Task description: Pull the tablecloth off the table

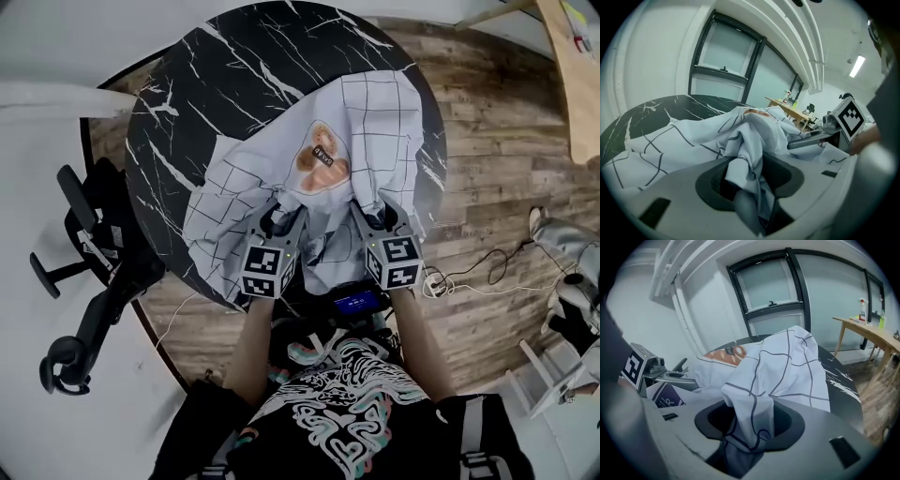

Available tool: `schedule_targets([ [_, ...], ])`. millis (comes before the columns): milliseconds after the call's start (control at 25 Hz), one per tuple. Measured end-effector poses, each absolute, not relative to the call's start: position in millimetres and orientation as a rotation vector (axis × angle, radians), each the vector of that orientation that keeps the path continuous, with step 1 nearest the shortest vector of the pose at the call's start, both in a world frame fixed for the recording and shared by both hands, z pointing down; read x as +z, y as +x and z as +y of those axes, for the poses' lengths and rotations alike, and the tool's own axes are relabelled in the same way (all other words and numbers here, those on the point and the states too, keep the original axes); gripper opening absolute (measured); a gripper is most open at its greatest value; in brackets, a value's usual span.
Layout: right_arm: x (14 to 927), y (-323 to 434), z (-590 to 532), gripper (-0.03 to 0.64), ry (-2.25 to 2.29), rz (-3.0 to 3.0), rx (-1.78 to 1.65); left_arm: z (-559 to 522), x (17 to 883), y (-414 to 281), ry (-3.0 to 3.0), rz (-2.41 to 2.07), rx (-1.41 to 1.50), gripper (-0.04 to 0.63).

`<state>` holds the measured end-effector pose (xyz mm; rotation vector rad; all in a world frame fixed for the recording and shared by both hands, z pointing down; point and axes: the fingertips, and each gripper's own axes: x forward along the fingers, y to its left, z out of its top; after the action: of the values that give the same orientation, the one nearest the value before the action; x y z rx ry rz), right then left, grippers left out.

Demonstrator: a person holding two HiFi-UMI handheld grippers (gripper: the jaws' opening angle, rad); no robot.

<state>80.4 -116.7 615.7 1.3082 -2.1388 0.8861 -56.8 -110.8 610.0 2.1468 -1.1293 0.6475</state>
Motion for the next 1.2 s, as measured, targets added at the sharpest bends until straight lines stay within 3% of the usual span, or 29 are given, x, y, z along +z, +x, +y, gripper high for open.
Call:
schedule_targets([
  [360,613.9,74.4,-117.9,0.115,1.282,-2.167,0.892,-111.3,606.6,-52.2,2.155,-1.124,0.646,0.109],
  [1200,614.7,74.2,-118.0,0.101,1.259,-2.155,0.952,-111.6,605.3,-50.8,2.157,-1.121,0.657,0.087],
])
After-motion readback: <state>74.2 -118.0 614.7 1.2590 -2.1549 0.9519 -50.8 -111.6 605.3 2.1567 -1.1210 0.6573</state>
